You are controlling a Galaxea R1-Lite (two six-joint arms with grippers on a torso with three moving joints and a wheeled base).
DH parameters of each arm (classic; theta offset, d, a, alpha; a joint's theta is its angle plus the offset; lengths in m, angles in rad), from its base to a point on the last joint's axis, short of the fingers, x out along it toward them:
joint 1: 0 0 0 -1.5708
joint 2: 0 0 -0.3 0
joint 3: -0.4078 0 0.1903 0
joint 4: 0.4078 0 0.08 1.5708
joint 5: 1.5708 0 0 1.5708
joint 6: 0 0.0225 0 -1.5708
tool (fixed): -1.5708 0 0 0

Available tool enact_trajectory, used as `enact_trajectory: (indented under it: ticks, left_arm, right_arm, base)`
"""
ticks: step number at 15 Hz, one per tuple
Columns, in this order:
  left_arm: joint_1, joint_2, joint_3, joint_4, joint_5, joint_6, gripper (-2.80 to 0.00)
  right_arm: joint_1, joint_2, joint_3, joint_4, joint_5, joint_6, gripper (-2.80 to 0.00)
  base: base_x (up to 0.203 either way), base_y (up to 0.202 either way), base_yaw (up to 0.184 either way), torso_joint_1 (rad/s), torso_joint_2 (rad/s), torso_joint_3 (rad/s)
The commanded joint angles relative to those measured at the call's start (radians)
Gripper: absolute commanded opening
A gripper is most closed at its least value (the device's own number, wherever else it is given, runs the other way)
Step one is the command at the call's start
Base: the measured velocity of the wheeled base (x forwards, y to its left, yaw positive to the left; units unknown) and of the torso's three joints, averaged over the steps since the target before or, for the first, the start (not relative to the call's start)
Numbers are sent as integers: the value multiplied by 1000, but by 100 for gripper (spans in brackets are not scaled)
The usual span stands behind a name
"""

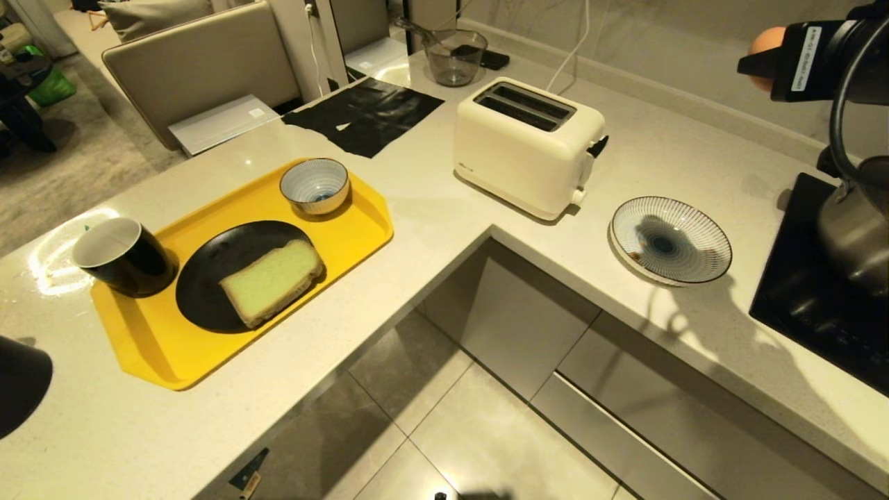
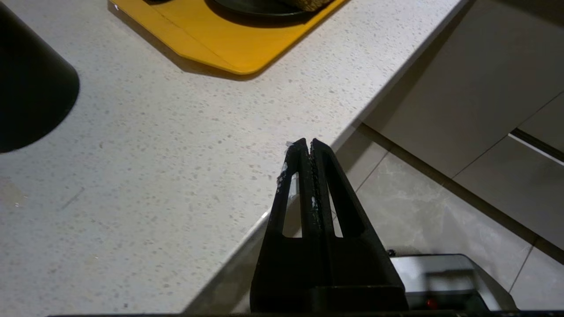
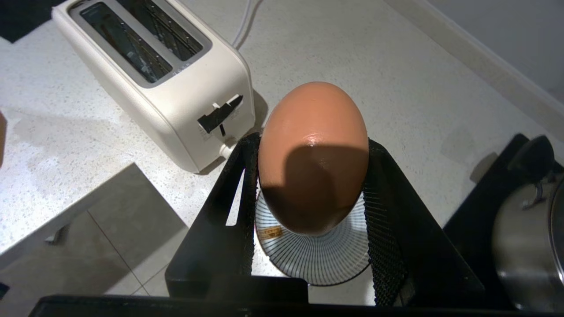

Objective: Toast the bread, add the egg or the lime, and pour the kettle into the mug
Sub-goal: Put the egg in the bowl

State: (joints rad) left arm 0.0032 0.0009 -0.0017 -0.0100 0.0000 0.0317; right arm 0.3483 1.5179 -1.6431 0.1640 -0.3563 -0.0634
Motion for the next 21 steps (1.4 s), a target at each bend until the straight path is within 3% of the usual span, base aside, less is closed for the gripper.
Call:
enact_trajectory:
  ticks: [1,6,21]
  left_arm:
    - [0,1,0,1,0,1,-280]
    - [0,1,0,1,0,1,-280]
    - [-2,1,2,-1,-2,-1,-280]
  right_arm:
    - [0,-7,11,2,-1,-1,-280]
    - [0,-12,9,0,0,-1,-280]
    - [-2,-19,11,2,0,1,-280]
  base:
    - [0,-212,0,7,7,6]
    - [0,-165,0,3,4,2]
    - [0,0,0,0,0,0]
